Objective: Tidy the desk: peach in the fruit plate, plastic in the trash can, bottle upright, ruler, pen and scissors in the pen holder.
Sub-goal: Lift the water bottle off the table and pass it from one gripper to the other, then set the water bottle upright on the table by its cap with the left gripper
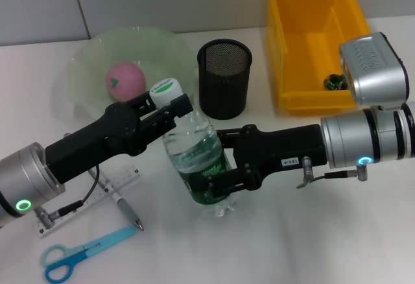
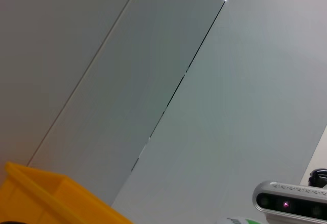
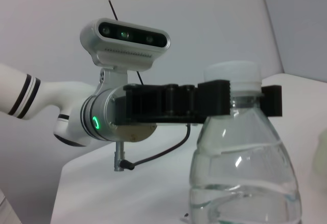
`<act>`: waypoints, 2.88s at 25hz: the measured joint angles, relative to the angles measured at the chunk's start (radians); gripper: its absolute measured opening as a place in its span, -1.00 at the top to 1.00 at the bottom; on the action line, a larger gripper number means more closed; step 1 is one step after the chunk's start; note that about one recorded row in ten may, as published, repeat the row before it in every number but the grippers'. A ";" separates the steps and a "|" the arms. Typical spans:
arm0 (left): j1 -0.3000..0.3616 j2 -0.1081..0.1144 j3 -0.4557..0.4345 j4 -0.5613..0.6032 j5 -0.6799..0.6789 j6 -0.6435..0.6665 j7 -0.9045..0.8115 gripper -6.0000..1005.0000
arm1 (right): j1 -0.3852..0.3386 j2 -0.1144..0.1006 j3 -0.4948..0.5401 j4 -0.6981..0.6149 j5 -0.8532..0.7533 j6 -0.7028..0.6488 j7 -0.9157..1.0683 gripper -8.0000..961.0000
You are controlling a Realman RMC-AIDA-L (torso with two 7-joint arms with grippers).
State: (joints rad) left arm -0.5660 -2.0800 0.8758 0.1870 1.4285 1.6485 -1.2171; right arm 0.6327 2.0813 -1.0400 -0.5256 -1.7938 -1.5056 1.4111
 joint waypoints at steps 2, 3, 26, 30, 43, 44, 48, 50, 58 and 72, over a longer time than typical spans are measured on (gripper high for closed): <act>0.000 0.000 0.000 0.000 0.000 0.000 0.000 0.11 | -0.005 -0.001 0.000 -0.001 -0.001 0.000 0.000 -0.71; 0.000 0.000 0.000 0.000 0.000 0.000 0.000 0.11 | -0.008 -0.002 0.000 -0.003 -0.001 0.001 0.000 -0.71; 0.008 0.007 -0.034 0.008 -0.013 0.013 -0.003 0.11 | -0.050 -0.004 0.000 -0.017 -0.033 0.035 0.004 -0.71; 0.010 0.008 -0.040 0.009 -0.016 0.015 -0.003 0.11 | -0.056 -0.004 0.000 -0.014 -0.037 0.037 0.005 -0.71; 0.022 0.012 -0.045 0.026 -0.045 0.017 -0.001 0.11 | -0.071 -0.004 -0.001 -0.008 -0.060 0.038 0.003 -0.70; 0.024 0.012 -0.046 0.029 -0.047 0.017 0.000 0.11 | -0.073 -0.004 -0.001 -0.008 -0.060 0.038 0.003 -0.70; 0.038 0.012 -0.056 0.050 -0.050 0.017 0.009 0.11 | -0.082 -0.004 -0.001 -0.010 -0.060 0.038 0.003 -0.70; 0.048 0.013 -0.059 0.070 -0.051 0.017 0.013 0.11 | -0.087 -0.004 0.000 -0.014 -0.060 0.038 0.003 -0.70; 0.092 0.016 -0.068 0.114 -0.054 0.020 0.108 0.11 | -0.105 -0.006 0.009 -0.024 -0.060 0.050 0.001 -0.70; 0.174 0.018 -0.111 0.228 -0.066 0.018 0.238 0.11 | -0.113 -0.004 0.009 -0.025 -0.055 0.065 -0.008 -0.70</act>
State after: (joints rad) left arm -0.3919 -2.0624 0.7646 0.4146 1.3628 1.6667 -0.9794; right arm 0.5200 2.0768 -1.0307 -0.5507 -1.8489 -1.4403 1.4032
